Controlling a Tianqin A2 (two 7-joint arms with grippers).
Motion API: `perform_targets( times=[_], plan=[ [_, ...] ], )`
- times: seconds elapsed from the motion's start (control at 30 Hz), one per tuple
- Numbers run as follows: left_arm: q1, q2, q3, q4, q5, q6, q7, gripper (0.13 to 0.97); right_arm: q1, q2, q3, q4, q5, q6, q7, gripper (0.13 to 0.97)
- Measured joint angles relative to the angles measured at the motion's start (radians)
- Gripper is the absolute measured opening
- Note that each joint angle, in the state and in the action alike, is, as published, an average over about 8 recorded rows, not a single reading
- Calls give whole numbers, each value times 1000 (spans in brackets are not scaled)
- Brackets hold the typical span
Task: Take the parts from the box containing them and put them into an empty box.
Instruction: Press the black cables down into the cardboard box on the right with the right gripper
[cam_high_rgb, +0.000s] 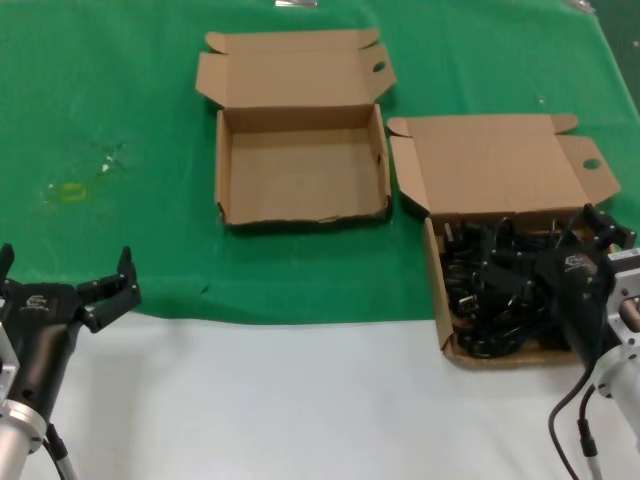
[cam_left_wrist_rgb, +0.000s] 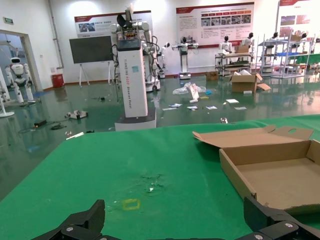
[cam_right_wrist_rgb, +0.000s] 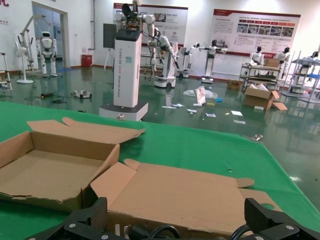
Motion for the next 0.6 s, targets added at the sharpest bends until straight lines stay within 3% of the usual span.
perform_targets(
  times=[0.6],
  plan=[
    [0, 0, 0, 0, 0, 0, 0, 966, 0, 0, 0, 0, 0, 0, 0, 966]
  ],
)
